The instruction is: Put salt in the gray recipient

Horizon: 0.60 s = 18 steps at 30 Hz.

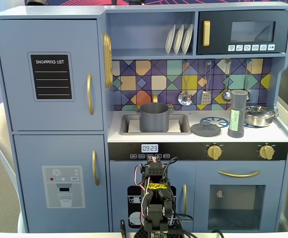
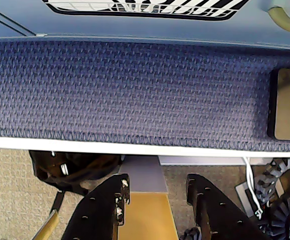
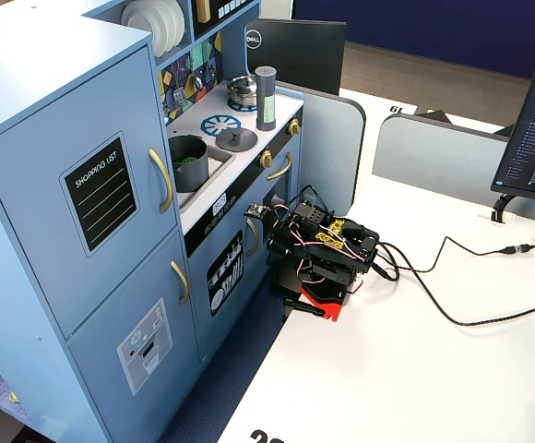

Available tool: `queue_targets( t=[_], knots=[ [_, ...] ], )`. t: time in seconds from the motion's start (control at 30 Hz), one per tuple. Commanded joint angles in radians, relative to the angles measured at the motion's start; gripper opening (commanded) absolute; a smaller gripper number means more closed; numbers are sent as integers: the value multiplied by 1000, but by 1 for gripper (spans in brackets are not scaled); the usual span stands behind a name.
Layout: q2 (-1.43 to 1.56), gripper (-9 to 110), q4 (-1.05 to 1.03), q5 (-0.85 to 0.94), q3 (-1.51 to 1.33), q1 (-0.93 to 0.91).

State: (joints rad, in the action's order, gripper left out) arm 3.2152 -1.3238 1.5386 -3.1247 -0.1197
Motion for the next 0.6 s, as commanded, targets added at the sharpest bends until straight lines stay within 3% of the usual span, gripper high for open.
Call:
queue_targets(
  t=[0.0,0.37,0.5,0.57],
  knots=[
    [5,0,-3,3,8,14],
    [5,0,-5,9,20,-6],
    [-57,0,-32,-25,202,-46],
    [-150,0,-35,-8,348,-155]
  ],
)
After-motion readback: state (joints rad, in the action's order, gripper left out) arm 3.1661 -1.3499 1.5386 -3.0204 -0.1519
